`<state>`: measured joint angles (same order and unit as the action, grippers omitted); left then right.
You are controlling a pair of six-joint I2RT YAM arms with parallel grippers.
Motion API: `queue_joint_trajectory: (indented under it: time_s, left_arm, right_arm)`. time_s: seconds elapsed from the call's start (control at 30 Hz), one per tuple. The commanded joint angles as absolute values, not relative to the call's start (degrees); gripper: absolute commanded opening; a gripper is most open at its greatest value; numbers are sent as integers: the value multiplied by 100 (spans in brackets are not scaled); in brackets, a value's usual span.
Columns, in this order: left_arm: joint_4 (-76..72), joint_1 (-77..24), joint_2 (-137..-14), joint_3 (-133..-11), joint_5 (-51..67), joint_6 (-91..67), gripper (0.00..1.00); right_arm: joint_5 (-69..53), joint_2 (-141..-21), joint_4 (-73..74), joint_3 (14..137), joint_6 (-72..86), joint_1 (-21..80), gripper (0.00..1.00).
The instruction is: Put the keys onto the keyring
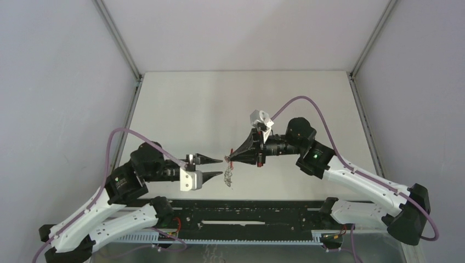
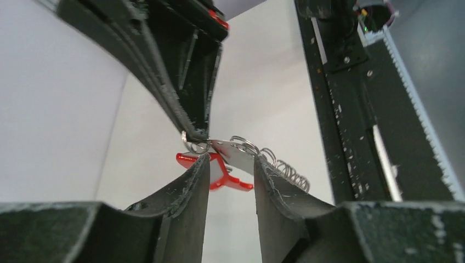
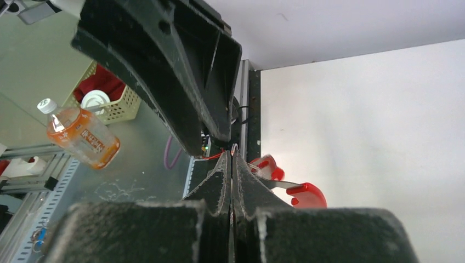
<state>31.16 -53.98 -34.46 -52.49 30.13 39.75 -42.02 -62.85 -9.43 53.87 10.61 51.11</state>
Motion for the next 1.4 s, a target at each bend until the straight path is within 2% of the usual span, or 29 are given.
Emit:
queue_joint_trajectory:
  time_s: [0.0,0.17,0.37,0.73,1.1,1.3,1.37]
  left_arm:
    - [2490,-5387,-3313,-5439,2813,2327,40]
    - [1818,-5040,-3455,-5485,2829,1271,37]
    - [1627,-4250,-4034,-5773,4009,235,31]
    - [2001,-4097,-4222,-5904,5475,484,26]
    - [1934,-4104,-4370,-5949,4952,551,26]
    - [2019,-4102,-4375,-5871,4809,599,22]
    - [2080,-4103,-4369,-5837,4734,685,17]
  right_arm:
    - [-4096,-5870,-2398,4991,1246,5102,0]
    - [-4201,-5788,-2868,4791,1306,5130,0]
    - [-4228,-5785,-2892,4790,1306,5176,0]
    - [-4122,-5733,-2834,4799,1184,5205,0]
    - [-4245,-5855,-2621,4982,1112,5230,0]
    - [-4185,-5860,-2543,5042,1113,5238,0]
    - [-4194,-5875,-2518,5076,1117,5238,0]
